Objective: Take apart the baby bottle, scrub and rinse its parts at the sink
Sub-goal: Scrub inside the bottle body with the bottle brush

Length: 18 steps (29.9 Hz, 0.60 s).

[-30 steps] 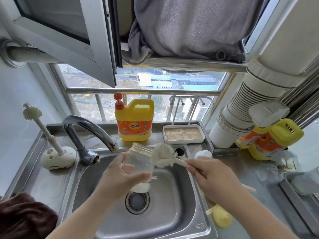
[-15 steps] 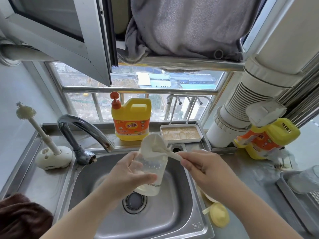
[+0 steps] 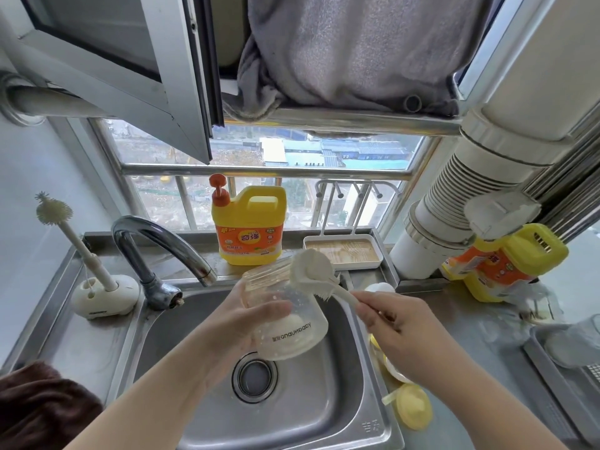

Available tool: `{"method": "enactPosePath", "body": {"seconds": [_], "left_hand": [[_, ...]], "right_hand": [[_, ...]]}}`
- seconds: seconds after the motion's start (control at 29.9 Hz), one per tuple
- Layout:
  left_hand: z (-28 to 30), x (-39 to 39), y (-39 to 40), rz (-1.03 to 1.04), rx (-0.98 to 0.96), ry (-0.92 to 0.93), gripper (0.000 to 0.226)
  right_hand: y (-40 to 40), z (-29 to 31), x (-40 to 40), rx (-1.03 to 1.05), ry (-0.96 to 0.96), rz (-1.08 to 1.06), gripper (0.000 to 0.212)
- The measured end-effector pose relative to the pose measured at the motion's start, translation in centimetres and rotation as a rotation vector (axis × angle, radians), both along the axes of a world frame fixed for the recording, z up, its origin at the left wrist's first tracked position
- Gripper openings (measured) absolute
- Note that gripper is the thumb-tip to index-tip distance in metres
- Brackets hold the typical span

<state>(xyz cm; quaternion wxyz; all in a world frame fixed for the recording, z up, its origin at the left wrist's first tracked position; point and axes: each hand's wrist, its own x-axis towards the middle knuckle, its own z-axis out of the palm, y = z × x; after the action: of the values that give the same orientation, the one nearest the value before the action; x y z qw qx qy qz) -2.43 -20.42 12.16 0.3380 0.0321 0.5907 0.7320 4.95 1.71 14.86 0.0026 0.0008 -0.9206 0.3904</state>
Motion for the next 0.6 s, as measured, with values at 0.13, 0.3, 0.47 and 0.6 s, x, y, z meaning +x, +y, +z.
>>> {"method": "enactPosePath", "body": {"seconds": [0.13,0.3,0.47,0.6], "left_hand": [[0.1,0.1,0.7,-0.039,-0.152,0.084,0.091],[0.0,0.2,-0.2,-0.028,-0.235,0.089,0.097],[0.4,0.0,-0.7,-0.048,-0.184,0.121,0.081],[0.4,0.2,-0.6,-0.093,-0.187,0.135,0.07]], "right_hand": [[-0.8,0.2,0.2,0.077,0.005,0.053,0.029],[0.8,0.9,-0.2,0.249,-0.015,0.059,0.02],[1.3,1.4,-0.3,0.259,-0.007,0.038,0.021],[-0.2,1.5,-1.1,0.185,0.037,0.098,0.023]]}}
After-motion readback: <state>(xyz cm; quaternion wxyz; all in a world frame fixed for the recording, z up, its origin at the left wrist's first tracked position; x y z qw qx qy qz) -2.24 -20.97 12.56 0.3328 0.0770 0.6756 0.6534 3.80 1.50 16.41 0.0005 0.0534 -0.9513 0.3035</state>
